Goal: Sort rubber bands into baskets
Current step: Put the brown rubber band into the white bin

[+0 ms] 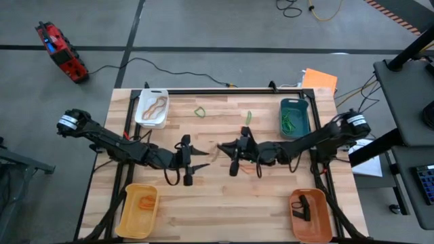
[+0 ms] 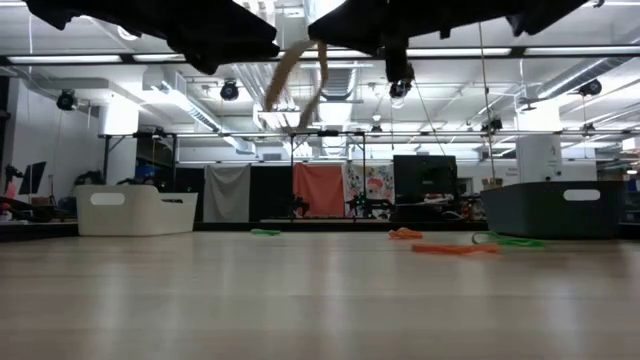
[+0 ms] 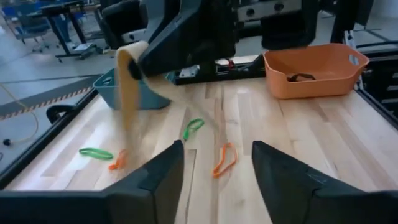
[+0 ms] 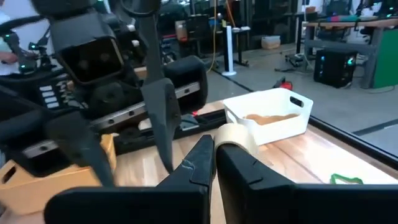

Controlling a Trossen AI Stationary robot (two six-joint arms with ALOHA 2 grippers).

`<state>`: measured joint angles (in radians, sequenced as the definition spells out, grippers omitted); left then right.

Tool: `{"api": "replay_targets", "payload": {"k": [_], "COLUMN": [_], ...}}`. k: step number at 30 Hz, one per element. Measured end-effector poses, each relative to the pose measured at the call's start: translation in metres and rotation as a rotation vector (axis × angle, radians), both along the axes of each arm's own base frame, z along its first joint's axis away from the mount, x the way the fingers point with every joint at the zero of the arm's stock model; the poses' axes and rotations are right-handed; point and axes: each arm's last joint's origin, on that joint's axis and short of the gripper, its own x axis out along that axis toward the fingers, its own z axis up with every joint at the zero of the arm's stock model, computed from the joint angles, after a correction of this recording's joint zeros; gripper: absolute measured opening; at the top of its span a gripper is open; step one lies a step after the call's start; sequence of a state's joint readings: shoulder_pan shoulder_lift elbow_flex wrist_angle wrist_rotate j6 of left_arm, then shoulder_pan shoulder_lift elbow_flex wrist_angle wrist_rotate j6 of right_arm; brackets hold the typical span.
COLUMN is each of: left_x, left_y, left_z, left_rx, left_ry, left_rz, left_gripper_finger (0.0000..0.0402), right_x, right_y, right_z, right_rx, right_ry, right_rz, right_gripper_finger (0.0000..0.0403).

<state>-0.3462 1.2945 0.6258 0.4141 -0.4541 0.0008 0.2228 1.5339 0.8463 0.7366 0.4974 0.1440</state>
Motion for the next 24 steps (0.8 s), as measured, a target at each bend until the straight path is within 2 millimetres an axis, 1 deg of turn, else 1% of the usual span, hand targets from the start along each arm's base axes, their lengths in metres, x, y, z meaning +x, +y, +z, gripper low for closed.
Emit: {"api": "replay_targets", "payload": {"k": [5, 10, 13, 18, 24], "left_x": [0.000, 0.000, 0.000, 0.003, 0.016], "left_y": [0.001, 0.005, 0.006, 0.005, 0.004], "left_z": [0.000, 0.000, 0.000, -0.003, -0.014], "left_rx": [-0.038, -0.027, -0.030, -0.036, -0.049], "left_ry": [-0.003, -0.019, -0.018, -0.014, -0.046], "left_rz": [0.021, 0.146, 0.141, 0.118, 0.117], "left_gripper_finger": [0.0222, 0.0257, 0.0265, 0.0267, 0.0267], "right_x": [0.008, 0.010, 0.010, 0.010, 0.010], "right_y": [-0.004, -0.003, -0.004, -0.004, -0.004], "right_z": [-0.011, -0.013, -0.012, -0.009, -0.006], "right_rx": [-0.006, -0.042, -0.063, -0.076, -0.084], "right_ry": [-0.010, -0.025, -0.027, -0.044, -0.072], "right_rz": [-0.009, -0.008, -0.009, 0.005, 0.036], "right_gripper_finger": [0.0009, 0.0009, 0.0009, 0.0009, 0.0009]}}
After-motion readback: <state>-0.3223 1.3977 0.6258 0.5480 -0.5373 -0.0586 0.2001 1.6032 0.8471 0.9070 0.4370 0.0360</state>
